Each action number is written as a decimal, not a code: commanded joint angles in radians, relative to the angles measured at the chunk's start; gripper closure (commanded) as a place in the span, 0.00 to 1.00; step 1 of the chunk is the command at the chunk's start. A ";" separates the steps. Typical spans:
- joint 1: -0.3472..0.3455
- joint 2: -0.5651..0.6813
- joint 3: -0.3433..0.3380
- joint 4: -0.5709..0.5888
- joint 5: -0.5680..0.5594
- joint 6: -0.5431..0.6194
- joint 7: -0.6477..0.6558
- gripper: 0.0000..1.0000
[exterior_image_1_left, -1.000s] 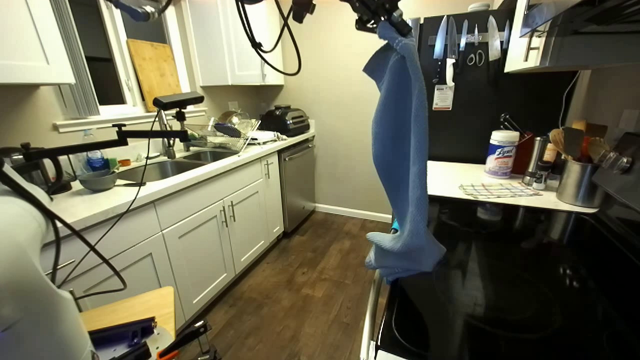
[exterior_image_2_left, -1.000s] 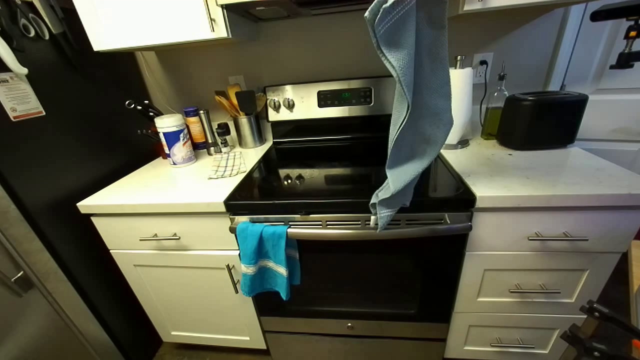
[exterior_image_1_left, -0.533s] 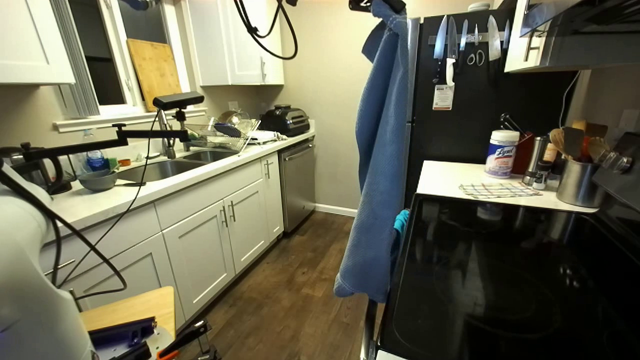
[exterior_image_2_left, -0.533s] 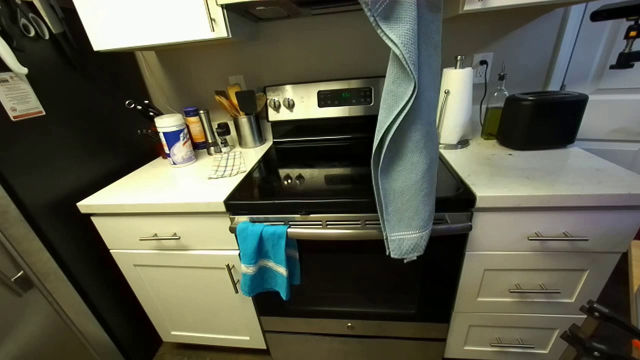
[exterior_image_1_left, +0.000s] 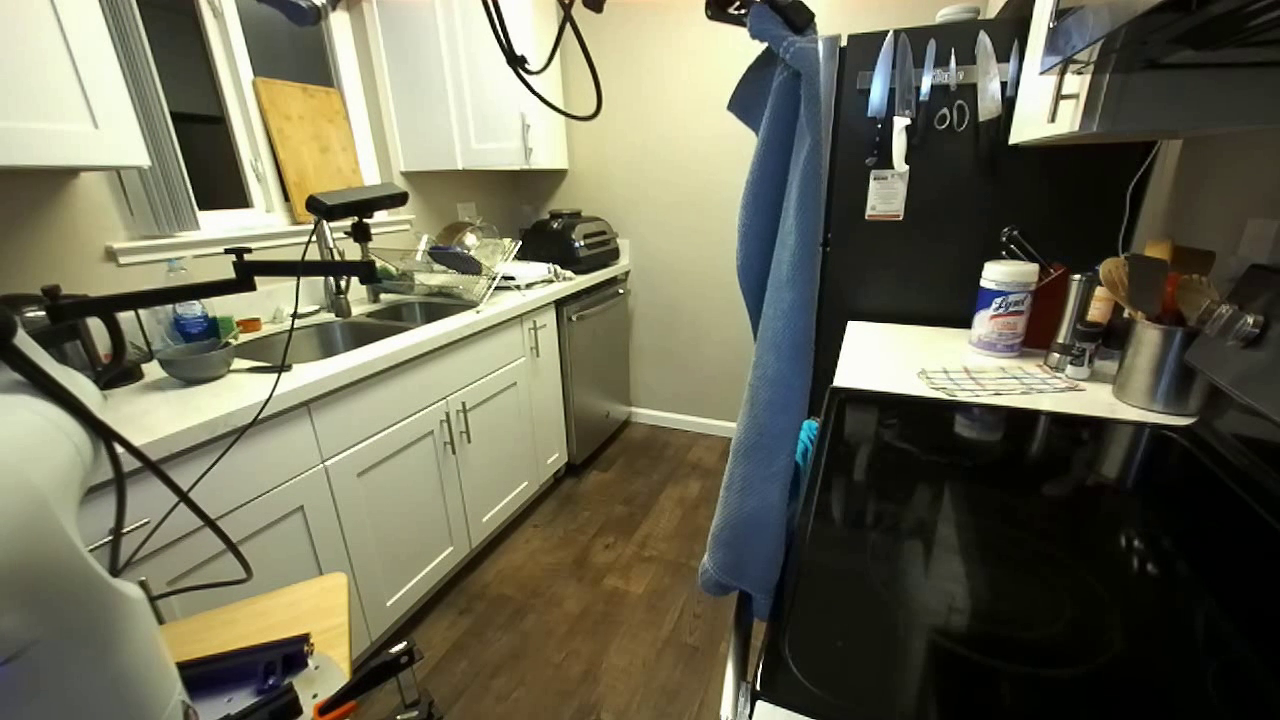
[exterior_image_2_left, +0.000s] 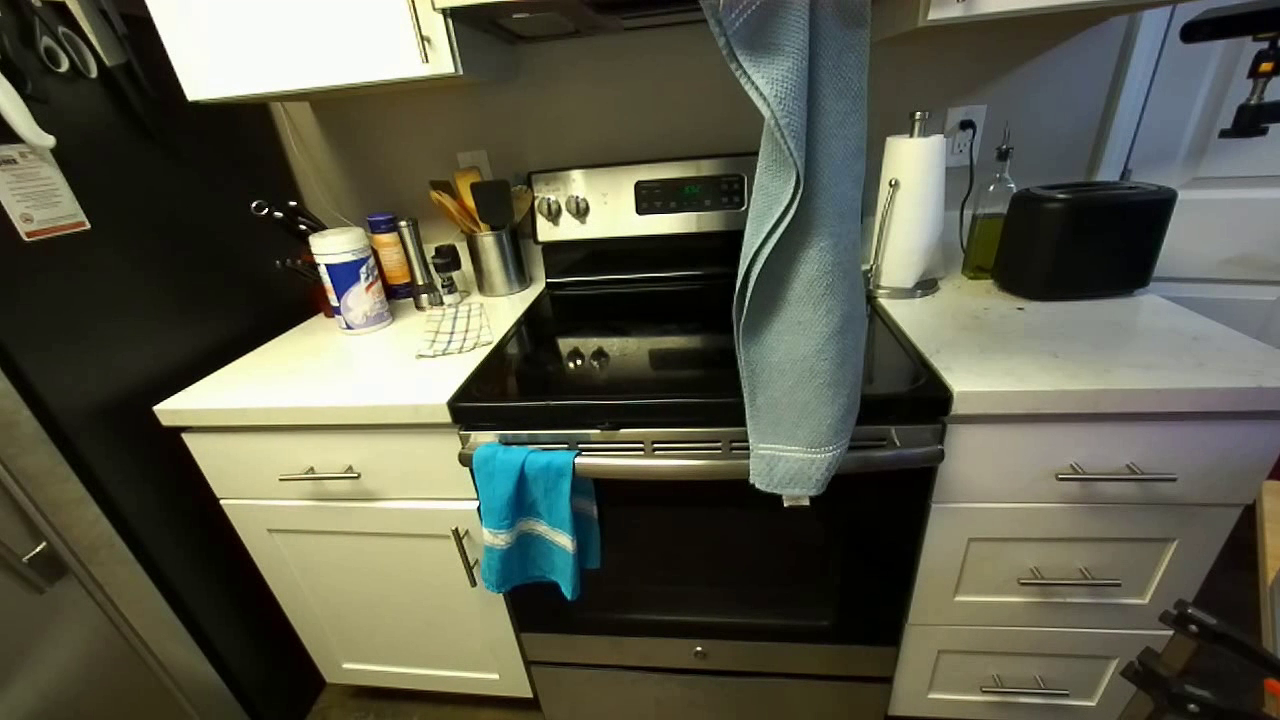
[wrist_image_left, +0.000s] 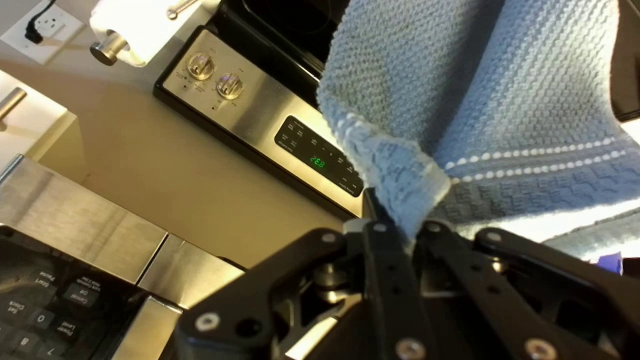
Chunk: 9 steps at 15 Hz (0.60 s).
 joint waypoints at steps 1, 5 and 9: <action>-0.028 0.018 0.004 0.044 0.047 -0.002 0.040 0.98; -0.043 0.024 -0.009 0.097 0.111 -0.009 0.050 0.98; -0.059 0.024 -0.013 0.136 0.163 -0.009 0.052 0.98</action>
